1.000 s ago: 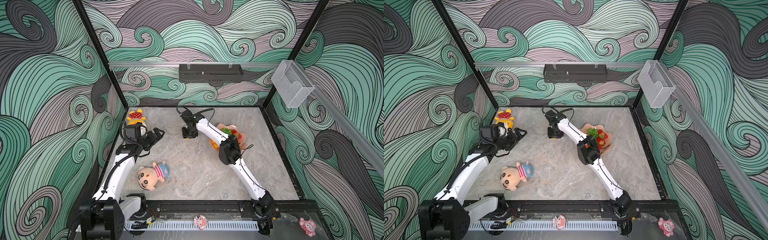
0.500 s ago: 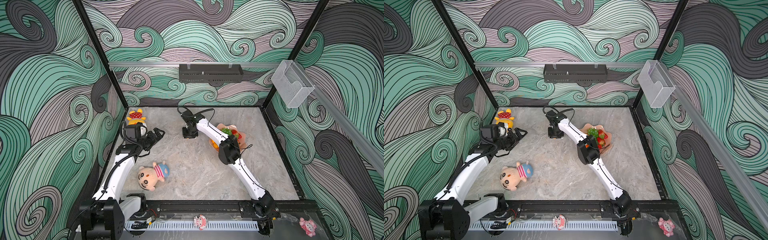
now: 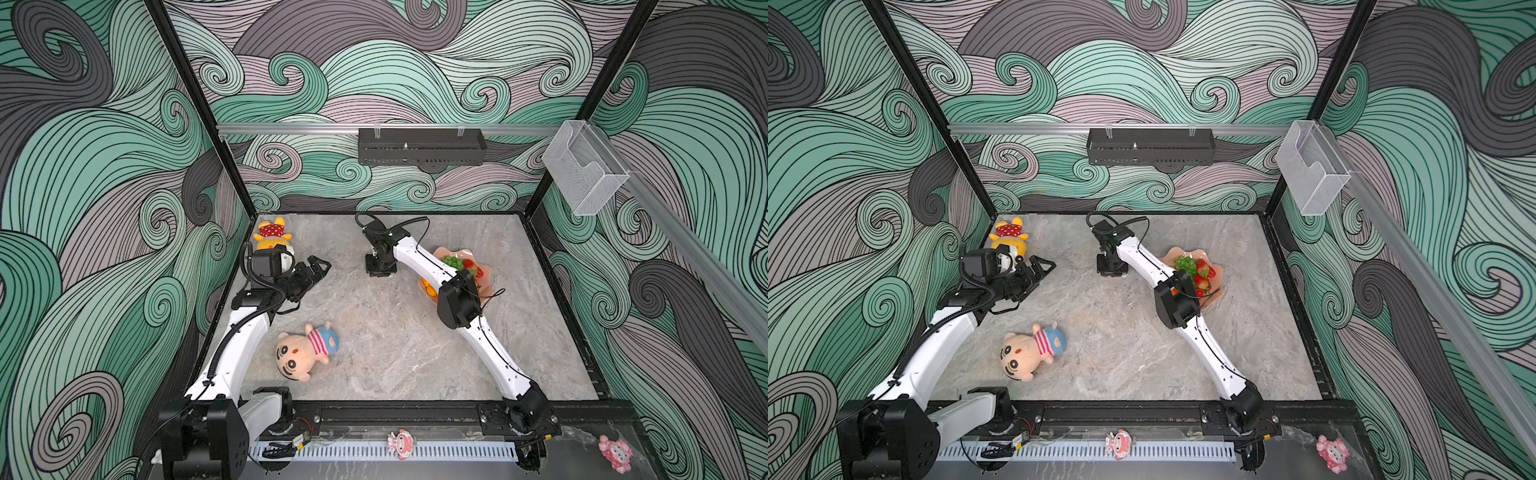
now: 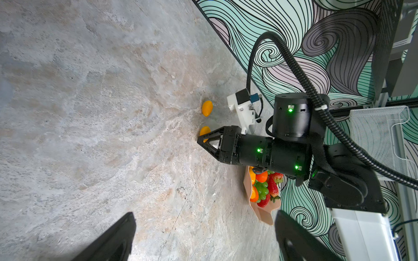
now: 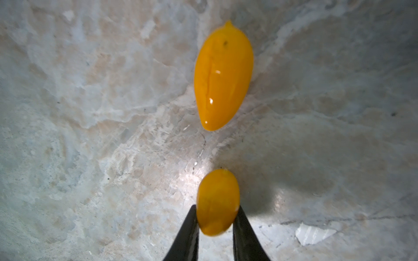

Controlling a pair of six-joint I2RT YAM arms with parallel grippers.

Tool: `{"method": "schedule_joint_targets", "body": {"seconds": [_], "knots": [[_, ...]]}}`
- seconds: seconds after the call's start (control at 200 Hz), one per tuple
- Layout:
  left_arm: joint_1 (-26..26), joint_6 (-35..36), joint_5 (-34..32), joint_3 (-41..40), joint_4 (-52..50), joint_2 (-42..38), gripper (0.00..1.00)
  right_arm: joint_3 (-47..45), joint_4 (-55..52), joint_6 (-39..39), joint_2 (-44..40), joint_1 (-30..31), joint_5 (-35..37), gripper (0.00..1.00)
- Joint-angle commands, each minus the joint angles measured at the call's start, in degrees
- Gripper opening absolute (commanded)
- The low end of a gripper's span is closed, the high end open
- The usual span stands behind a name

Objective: Arrange fruit in a fruit bowl
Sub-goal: Pick up the fruit from the top-center of the table.

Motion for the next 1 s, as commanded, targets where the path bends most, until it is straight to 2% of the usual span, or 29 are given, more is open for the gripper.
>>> {"method": "schedule_joint_targets", "body": {"seconds": [0.0,0.235,0.405,0.735,0.996], "knots": [[0.5,0.54,2.32,1.12,-1.33,0.15,0.99,-0.67,-1.5,-0.59,-0.71,-0.25,0.59,0.23],[-0.26,0.55,3.68,0.07,-0.69,-0.86,0.99,-3.78,-1.55,-1.26,-6.65,-0.11,0.55,0.21],[-3.31,-0.65,2.48,-1.23,0.5,-1.06,0.99,-9.46,-1.14,-1.85,-12.66,0.19,0.98,0.19],[-14.6,-2.68,-2.95,0.3,4.75,3.54,0.98,-32.65,6.06,-2.35,-30.46,-0.35,4.26,0.18],[-23.12,-3.43,-5.25,5.55,8.13,11.72,0.98,-50.33,10.84,-2.58,-44.4,-5.03,5.02,0.18]]}}
